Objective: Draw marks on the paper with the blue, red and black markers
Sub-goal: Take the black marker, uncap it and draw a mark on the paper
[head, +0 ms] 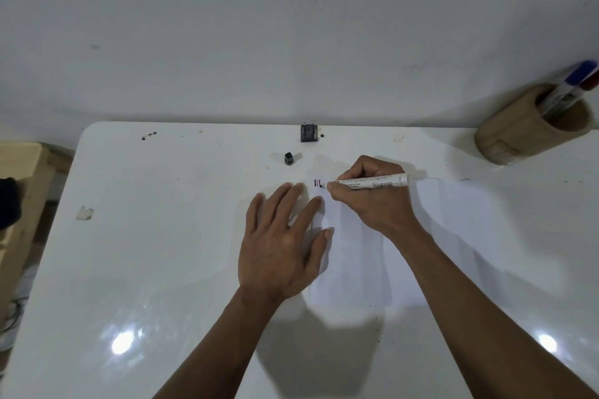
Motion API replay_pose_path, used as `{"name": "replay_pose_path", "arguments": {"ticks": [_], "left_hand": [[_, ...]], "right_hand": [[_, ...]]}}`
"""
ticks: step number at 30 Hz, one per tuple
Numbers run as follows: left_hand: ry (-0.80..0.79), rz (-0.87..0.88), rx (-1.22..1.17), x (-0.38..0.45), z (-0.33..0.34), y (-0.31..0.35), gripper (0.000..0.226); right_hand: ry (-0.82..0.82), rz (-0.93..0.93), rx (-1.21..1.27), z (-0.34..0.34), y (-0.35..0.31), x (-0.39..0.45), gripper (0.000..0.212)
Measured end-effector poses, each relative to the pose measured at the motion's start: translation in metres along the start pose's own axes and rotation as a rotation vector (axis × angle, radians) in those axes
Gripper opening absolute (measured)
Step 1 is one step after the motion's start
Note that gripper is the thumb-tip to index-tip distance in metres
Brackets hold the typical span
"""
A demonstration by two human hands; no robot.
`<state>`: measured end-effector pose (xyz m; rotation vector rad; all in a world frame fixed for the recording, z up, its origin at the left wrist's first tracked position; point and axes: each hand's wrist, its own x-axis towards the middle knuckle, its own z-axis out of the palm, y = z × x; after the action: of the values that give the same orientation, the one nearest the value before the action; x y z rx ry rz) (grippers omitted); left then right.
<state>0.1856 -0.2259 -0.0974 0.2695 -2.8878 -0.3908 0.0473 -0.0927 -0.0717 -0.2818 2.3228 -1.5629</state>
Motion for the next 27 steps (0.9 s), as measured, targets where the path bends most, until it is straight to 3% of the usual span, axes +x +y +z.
{"name": "replay_pose_path", "arguments": {"ticks": [8,15,21,24,27], "left_hand": [[-0.01,-0.002,-0.006,0.0,0.001,0.0,0.05],[-0.017,-0.009,-0.031,0.0,-0.002,0.001,0.049],[-0.082,-0.049,-0.098,0.002,-0.013,0.004,0.049],[-0.112,-0.106,-0.2,0.005,-0.023,0.006,0.054],[-0.036,-0.302,-0.324,0.022,-0.037,0.007,0.048]], "right_hand": [[-0.011,0.006,0.011,0.0,0.0,0.0,0.022],[0.005,0.117,0.289,-0.011,-0.012,0.002,0.017],[0.03,0.114,0.379,-0.018,-0.032,-0.011,0.015],[0.01,0.129,0.444,-0.02,-0.045,-0.018,0.012],[0.004,0.156,0.496,-0.023,-0.054,-0.026,0.014]]}}
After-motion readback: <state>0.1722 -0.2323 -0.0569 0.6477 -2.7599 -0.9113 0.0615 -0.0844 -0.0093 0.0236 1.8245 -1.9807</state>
